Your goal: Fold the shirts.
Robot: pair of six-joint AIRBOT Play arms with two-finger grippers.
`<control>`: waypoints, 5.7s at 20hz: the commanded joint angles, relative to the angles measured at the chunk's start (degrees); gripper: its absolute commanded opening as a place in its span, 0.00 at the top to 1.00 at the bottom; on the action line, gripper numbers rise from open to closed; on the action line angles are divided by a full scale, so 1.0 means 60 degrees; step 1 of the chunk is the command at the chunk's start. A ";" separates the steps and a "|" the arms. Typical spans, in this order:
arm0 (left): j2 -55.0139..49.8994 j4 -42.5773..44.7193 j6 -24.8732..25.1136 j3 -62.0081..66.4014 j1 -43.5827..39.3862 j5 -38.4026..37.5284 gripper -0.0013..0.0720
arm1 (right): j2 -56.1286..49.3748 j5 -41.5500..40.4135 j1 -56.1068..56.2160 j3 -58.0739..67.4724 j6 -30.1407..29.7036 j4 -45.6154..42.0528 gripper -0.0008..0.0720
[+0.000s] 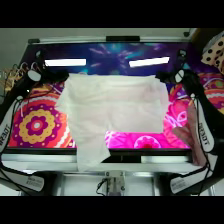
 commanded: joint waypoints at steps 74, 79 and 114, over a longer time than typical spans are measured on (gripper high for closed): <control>0.5406 -0.0962 0.1632 -0.3676 0.1912 -0.6025 0.95 | 0.5053 0.4288 -0.1162 -0.4339 -0.3187 0.1588 0.92; 0.2561 -0.1075 0.1271 -0.1024 0.0874 -0.5450 0.95 | 0.2688 0.2441 -0.0040 -0.2266 -0.2208 0.1373 0.92; -0.0350 -0.1282 -0.0736 0.3643 0.0157 -0.7559 0.00 | -0.2849 0.5322 -0.1916 0.1315 -0.3060 0.5501 0.04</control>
